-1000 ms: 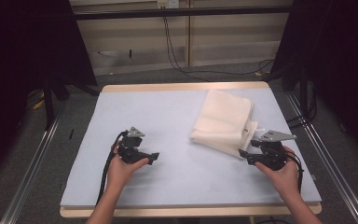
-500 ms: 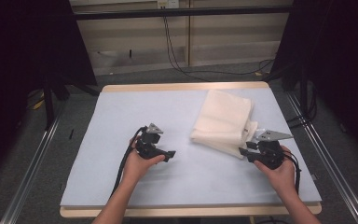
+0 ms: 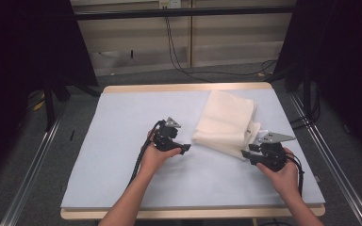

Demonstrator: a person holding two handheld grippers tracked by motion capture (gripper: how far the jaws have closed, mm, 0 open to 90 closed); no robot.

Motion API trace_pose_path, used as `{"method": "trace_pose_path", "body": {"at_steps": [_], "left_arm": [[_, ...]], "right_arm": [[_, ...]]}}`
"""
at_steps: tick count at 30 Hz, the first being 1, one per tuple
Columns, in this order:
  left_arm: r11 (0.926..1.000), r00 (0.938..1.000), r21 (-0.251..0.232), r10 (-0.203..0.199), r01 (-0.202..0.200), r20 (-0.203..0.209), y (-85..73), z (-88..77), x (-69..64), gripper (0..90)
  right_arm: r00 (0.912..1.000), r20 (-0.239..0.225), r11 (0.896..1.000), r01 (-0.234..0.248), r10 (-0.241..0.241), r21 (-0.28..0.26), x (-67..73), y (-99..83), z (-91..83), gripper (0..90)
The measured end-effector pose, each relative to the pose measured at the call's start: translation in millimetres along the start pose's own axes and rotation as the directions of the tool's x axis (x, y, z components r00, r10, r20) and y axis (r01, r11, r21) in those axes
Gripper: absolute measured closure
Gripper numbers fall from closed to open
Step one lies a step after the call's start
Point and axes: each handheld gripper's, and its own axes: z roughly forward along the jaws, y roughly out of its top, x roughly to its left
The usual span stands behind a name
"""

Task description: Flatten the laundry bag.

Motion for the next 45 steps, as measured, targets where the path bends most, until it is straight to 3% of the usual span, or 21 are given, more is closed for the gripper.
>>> {"method": "trace_pose_path", "body": {"at_steps": [7, 12, 19, 20, 22, 25, 30, 33, 34, 36, 39, 41, 45], "left_arm": [[0.9996, 0.9997, -0.019, -0.023, 0.023, 0.013, 4.5, 10.3, -2.1, 29.7], [0.9996, 0.999, -0.007, 0.029, -0.028, 0.036, 19.9, 17.7, -11.2, 29.2], [0.9979, 0.9978, 0.012, 0.063, -0.063, 0.019, 25.4, 25.0, -10.9, 34.4], [0.9985, 0.9983, -0.003, 0.056, -0.056, 0.02, 24.9, 27.1, -11.5, 35.9], [0.9962, 0.9959, -0.002, 0.087, -0.087, 0.027, 25.9, 28.3, -12.4, 40.0], [0.9953, 0.9952, -0.019, 0.096, -0.095, 0.02, 26.0, 29.6, -14.5, 44.0], [0.9966, 0.9962, -0.027, 0.078, -0.077, 0.037, 26.1, 32.4, -14.3, 50.9], [0.9973, 0.9973, -0.029, 0.068, -0.068, 0.026, 27.3, 32.1, -16.3, 54.7], [0.9976, 0.9974, -0.002, 0.07, -0.07, 0.019, 29.0, 30.9, -16.2, 63.0], [0.9972, 0.9971, 0.01, 0.074, -0.075, 0.016, 29.8, 30.1, -15.7, 66.4], [0.9989, 0.9989, 0.011, 0.046, -0.046, 0.009, 31.1, 28.4, -16.3, 78.6], [0.9997, 0.9997, 0.02, 0.016, -0.017, 0.02, 30.8, 25.1, -15.4, 80.5], [0.9996, 0.9994, 0.027, -0.001, 0.0, 0.036, 26.4, 14.5, -14.3, 81.3]], "right_arm": [[1.0, -0.005, 1.0, 0.008, -0.008, 0.006, -0.1, -0.8, 1.5, 57.0], [1.0, -0.007, 1.0, 0.007, -0.007, 0.007, -0.6, -1.1, 1.8, 57.2], [0.9999, -0.012, 1.0, -0.002, 0.002, 0.013, -0.8, -1.6, 1.2, 57.1], [0.9999, -0.011, 1.0, -0.002, 0.003, 0.013, -0.9, -1.7, 1.5, 56.8], [0.9999, -0.014, 1.0, -0.003, 0.003, 0.016, -1.4, -1.6, 1.3, 56.7], [0.9999, -0.013, 1.0, -0.005, 0.006, 0.017, -1.7, -1.6, 1.3, 56.7], [0.9999, -0.009, 1.0, -0.004, 0.004, 0.02, -1.5, -1.6, 1.5, 56.6], [0.9999, -0.01, 1.0, -0.002, 0.002, 0.018, -1.5, -1.6, 1.7, 56.6], [0.9999, -0.012, 1.0, -0.001, 0.001, 0.017, -1.7, -1.6, 1.8, 56.6], [0.9999, -0.012, 1.0, -0.003, 0.003, 0.016, -1.7, -1.5, 1.8, 56.6], [0.9999, -0.014, 1.0, 0.0, 0.0, 0.014, -1.7, -1.5, 1.7, 56.5], [0.9999, -0.012, 1.0, -0.007, 0.007, 0.006, -2.0, -1.2, 0.8, 56.6], [0.9998, -0.017, 1.0, 0.0, 0.0, -0.002, -2.6, -1.1, -0.2, 57.5]]}}
